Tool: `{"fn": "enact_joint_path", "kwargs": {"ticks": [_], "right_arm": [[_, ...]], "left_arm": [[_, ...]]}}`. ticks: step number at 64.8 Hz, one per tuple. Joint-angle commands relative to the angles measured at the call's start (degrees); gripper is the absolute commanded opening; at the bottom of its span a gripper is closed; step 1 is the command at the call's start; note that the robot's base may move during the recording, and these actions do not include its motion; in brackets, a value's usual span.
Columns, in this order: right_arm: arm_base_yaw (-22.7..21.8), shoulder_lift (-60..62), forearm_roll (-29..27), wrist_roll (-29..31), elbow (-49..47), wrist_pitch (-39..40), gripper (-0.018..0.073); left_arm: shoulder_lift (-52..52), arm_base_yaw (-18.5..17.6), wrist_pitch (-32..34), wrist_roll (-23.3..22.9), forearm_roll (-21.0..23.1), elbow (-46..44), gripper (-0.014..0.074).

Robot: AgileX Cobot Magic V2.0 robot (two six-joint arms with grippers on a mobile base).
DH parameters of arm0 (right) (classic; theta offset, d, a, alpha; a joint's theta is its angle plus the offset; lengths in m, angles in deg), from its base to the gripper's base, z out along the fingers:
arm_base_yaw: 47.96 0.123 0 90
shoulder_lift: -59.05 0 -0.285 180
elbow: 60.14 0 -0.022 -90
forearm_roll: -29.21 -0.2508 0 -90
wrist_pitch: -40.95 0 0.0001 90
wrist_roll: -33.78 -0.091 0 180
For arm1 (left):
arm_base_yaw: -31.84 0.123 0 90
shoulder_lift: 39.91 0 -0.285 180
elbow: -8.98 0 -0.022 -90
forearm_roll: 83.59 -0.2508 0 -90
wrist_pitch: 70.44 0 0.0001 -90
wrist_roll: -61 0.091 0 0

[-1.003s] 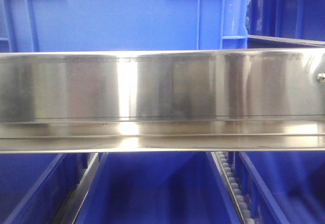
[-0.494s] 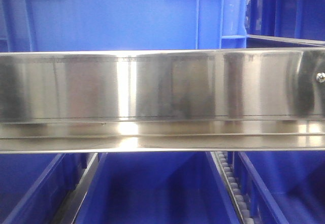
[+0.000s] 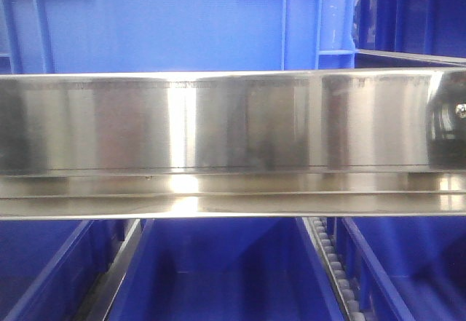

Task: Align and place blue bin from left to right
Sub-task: 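Close both grippers on the blue bin's opposite side walls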

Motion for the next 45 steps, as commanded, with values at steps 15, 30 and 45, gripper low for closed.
{"fn": "enact_joint_path", "kwargs": {"ticks": [15, 30, 45], "right_arm": [[5.2, -7.9, 7.8, -5.3, -4.8, 1.4, 0.0559], [4.9, -12.8, 7.8, -5.4, -4.8, 1.4, 0.0559], [3.0, -16.5, 6.3, -5.4, -4.8, 1.4, 0.0559]], "left_arm": [[-6.1, 0.6, -0.3, -0.5, -0.2, -0.9, 0.058], [-9.3, 0.6, -0.3, -0.5, -4.0, -0.9, 0.058], [-11.9, 0.6, -0.3, -0.5, -3.8, -0.9, 0.058]]}}
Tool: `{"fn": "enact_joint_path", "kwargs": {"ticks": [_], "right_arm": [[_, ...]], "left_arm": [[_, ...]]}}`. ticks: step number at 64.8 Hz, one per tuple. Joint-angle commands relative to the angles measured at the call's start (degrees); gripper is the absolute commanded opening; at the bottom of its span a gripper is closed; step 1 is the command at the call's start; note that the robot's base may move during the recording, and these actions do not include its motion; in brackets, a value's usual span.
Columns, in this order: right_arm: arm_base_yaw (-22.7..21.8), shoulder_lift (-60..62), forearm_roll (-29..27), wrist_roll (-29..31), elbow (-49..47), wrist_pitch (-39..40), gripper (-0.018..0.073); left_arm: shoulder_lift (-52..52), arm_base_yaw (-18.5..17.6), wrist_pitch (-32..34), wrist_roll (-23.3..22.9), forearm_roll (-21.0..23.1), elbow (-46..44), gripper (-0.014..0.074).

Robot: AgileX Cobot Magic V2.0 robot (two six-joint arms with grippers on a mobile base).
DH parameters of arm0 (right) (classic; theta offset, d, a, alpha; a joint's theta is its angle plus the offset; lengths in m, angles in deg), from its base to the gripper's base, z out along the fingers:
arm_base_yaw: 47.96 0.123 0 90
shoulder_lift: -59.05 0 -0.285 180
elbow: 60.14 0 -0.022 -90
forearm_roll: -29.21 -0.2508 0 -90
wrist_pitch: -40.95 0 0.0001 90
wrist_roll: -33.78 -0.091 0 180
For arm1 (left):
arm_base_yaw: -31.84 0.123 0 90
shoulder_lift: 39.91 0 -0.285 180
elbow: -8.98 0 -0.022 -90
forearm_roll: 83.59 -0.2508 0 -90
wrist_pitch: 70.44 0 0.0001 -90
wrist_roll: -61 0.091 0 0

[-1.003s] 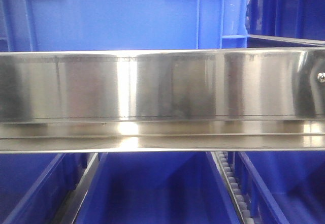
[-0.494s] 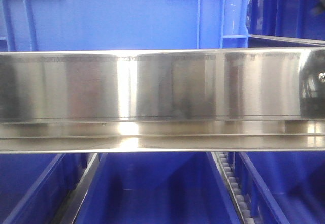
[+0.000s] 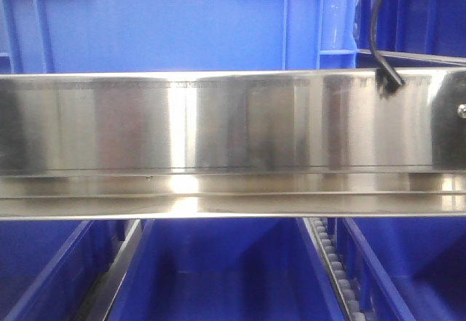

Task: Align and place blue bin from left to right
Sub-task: 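Close both grippers on the blue bin's opposite side walls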

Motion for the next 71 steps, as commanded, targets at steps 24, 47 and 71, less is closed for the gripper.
{"fn": "enact_joint_path", "kwargs": {"ticks": [24, 47, 71], "right_arm": [[-3.9, -2.5, -6.6, 3.0, -0.6, 1.2, 0.0559], [-3.9, -2.8, -6.6, 3.6, -0.6, 1.2, 0.0559], [-3.1, -3.6, -6.3, 3.6, -0.6, 1.2, 0.0559]], "left_arm": [[-2.0, 0.2, 0.4, 0.7, 4.3, -0.3, 0.058], [-2.0, 2.0, 0.4, 1.1, 7.2, -0.3, 0.058], [-2.7, 2.9, 0.4, 2.3, 7.8, -0.3, 0.058]]}}
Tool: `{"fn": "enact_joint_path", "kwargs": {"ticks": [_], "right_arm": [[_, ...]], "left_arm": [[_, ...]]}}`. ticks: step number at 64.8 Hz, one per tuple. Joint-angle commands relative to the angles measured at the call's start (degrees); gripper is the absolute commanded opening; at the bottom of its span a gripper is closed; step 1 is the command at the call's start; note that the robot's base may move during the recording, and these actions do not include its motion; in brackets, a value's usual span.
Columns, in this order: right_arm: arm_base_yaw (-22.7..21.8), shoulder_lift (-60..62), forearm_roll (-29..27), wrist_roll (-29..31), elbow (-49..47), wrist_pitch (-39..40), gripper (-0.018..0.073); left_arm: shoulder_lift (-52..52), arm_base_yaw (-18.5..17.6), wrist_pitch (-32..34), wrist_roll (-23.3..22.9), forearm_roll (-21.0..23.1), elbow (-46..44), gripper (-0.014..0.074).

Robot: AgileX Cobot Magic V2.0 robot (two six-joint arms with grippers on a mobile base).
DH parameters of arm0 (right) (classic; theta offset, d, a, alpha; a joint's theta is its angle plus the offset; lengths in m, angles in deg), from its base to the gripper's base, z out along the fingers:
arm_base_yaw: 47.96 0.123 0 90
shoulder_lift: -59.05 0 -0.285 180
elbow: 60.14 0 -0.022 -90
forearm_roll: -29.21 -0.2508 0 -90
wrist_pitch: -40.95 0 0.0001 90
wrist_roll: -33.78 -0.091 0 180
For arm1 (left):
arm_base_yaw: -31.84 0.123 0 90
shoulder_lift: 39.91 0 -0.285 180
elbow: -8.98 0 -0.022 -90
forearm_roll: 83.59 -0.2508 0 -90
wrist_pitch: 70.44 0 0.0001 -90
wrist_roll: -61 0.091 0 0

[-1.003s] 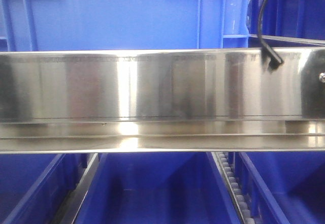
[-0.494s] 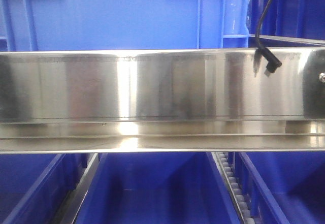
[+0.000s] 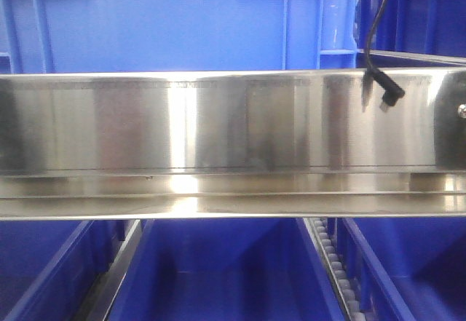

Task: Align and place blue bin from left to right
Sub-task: 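Close both grippers on the blue bin's opposite side walls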

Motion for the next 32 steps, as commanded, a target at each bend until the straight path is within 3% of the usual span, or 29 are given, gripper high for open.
{"fn": "enact_joint_path", "kwargs": {"ticks": [1, 26, 32], "right_arm": [[0.1, -0.1, 0.6, 0.5, -0.6, 0.9, 0.0559], [0.1, -0.8, 0.6, 0.5, -0.6, 0.9, 0.0556], [0.1, -0.8, 0.6, 0.5, -0.6, 0.9, 0.0487]], "left_arm": [[-0.3, 0.1, 0.4, 0.5, 0.8, -0.2, 0.058], [-0.8, 0.1, 0.4, 0.5, 0.8, -0.2, 0.058], [-0.8, 0.1, 0.4, 0.5, 0.4, -0.2, 0.0573]]}}
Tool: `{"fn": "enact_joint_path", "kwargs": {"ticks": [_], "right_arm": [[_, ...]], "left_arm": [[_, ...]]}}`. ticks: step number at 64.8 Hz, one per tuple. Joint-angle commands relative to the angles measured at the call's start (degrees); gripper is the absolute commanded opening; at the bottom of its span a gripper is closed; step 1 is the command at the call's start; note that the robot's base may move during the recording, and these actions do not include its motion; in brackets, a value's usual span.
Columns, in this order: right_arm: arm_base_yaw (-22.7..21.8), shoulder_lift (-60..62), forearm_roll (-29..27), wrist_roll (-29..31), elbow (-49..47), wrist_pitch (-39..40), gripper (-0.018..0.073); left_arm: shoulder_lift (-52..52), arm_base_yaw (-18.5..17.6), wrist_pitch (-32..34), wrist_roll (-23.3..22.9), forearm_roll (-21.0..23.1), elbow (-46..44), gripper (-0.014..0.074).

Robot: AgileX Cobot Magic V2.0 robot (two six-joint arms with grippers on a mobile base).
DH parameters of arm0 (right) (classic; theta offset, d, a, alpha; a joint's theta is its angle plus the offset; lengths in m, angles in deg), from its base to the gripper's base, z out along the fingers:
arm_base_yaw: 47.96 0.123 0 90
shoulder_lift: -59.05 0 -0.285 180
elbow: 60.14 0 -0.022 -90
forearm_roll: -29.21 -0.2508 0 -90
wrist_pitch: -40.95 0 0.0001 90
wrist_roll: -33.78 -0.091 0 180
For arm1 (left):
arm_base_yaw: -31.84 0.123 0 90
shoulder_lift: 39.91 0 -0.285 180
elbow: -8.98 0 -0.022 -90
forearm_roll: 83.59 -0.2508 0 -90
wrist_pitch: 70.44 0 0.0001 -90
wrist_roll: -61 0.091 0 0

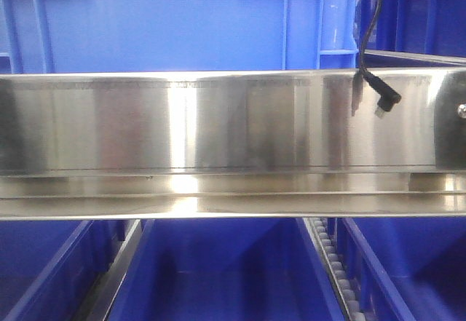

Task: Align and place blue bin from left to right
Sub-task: 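Close both grippers on the blue bin's opposite side walls, then lift the gripped blue bin up off the shelf rollers with both grippers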

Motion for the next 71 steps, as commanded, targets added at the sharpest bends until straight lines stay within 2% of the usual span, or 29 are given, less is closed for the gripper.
{"fn": "enact_joint_path", "kwargs": {"ticks": [1, 5, 10, 15, 17, 19, 21, 28, 44, 56, 71], "right_arm": [[0.1, 0.4, 0.6, 0.5, -0.6, 0.9, 0.0466], [0.3, 0.4, 0.6, 0.5, -0.6, 0.9, 0.0364], [0.4, 0.4, 0.6, 0.5, -0.6, 0.9, 0.0192], [0.4, 0.4, 0.6, 0.5, -0.6, 0.9, -0.0006], [0.4, 0.4, 0.6, 0.5, -0.6, 0.9, -0.0081], [0.4, 0.4, 0.6, 0.5, -0.6, 0.9, -0.011], [0.4, 0.4, 0.6, 0.5, -0.6, 0.9, -0.0088], [0.4, 0.4, 0.6, 0.5, -0.6, 0.9, -0.0071], [0.4, 0.4, 0.6, 0.5, -0.6, 0.9, -0.0071], [0.4, 0.6, 1.5, 0.5, -0.6, 0.9, -0.0071], [0.4, 3.8, 3.9, 0.5, -0.6, 0.9, -0.0071]], "left_arm": [[0.3, 0.1, 0.4, 0.2, 0.0, -0.2, 0.0563], [0.3, 0.1, 0.4, 0.2, -0.2, -0.2, 0.0517], [0.3, 0.1, 0.4, 0.2, -1.0, -0.2, 0.0392], [0.3, 0.1, 0.4, 0.2, -1.4, -0.2, 0.0215], [0.3, 0.1, 0.4, 0.2, -1.4, -0.2, 0.0115], [0.3, 0.1, 0.4, 0.2, -1.4, -0.2, 0.0032], [0.3, 0.1, 0.4, 0.2, -1.4, -0.2, -0.0041], [0.3, 0.1, 0.4, 0.2, -1.4, -0.2, 0.0012], [0.3, 0.1, 0.4, 0.2, -1.4, -0.2, -0.001], [0.3, 0.1, 0.4, -1.5, -1.4, -0.7, -0.0011], [0.4, 0.0, 0.4, -2.6, -1.5, -5.6, -0.0016]]}}
